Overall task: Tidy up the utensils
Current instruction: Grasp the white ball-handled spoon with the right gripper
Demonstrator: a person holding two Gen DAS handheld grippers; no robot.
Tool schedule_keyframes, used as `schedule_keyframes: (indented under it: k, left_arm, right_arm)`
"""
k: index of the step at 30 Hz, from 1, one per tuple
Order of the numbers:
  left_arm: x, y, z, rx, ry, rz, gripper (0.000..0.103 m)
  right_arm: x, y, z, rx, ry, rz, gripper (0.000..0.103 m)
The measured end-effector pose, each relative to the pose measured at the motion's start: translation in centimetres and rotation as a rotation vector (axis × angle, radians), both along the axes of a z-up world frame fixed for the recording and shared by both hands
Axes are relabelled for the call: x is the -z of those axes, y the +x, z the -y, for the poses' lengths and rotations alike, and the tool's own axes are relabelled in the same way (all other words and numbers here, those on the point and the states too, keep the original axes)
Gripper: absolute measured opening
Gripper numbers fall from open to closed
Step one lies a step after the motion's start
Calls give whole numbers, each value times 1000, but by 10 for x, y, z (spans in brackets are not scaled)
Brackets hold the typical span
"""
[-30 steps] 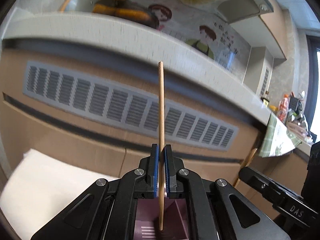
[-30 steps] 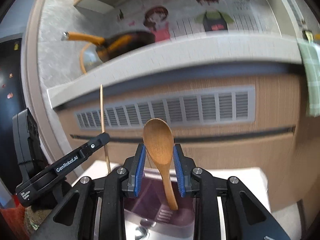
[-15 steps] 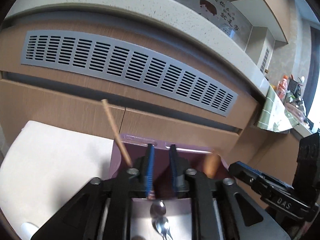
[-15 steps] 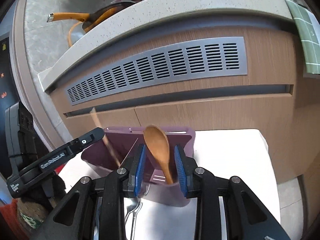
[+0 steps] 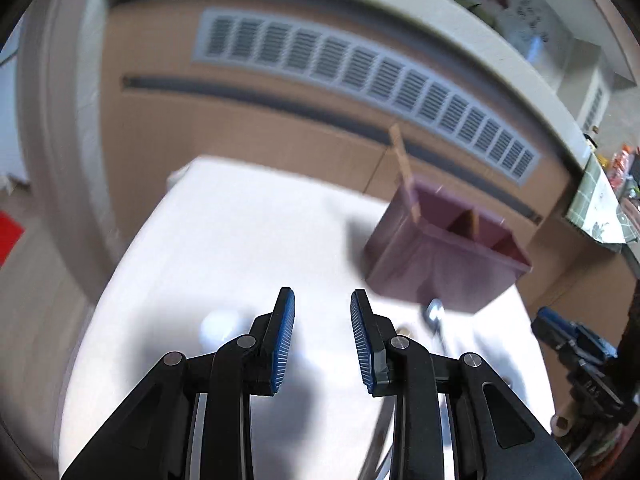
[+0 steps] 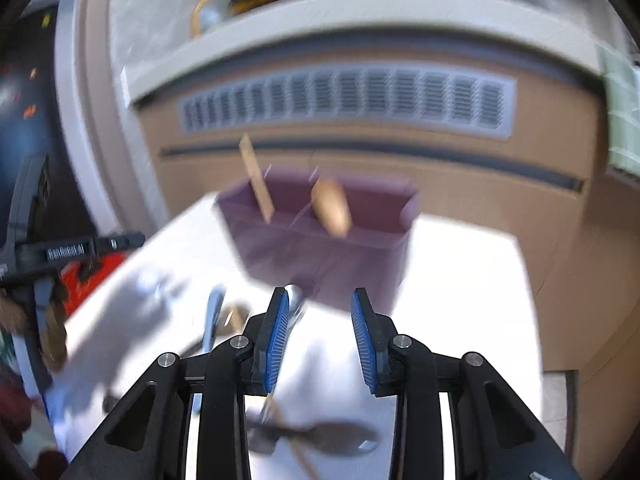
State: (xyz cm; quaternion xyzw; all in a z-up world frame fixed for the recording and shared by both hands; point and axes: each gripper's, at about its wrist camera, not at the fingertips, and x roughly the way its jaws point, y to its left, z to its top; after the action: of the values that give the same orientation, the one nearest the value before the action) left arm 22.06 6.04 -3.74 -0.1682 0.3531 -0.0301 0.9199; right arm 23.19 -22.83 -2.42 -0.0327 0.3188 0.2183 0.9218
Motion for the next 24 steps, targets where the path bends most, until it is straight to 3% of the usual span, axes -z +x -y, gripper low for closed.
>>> schedule_keyframes:
  k: [7, 12, 17, 24]
  left_arm:
    - [25, -43, -14, -34, -18, -53, 30]
    - [24, -55, -10, -21, 0, -34, 30]
    - [30, -51, -6, 3, -28, -51, 30]
    - [40, -47, 4, 40, -51, -76, 30]
  right_arm:
    - [35, 4, -45, -84, -41, -151, 30]
    - [43, -14, -59, -88, -96, -135, 26]
    - [51, -33, -51, -45, -82, -137, 24]
    - [60, -30, -63, -62, -107, -185, 24]
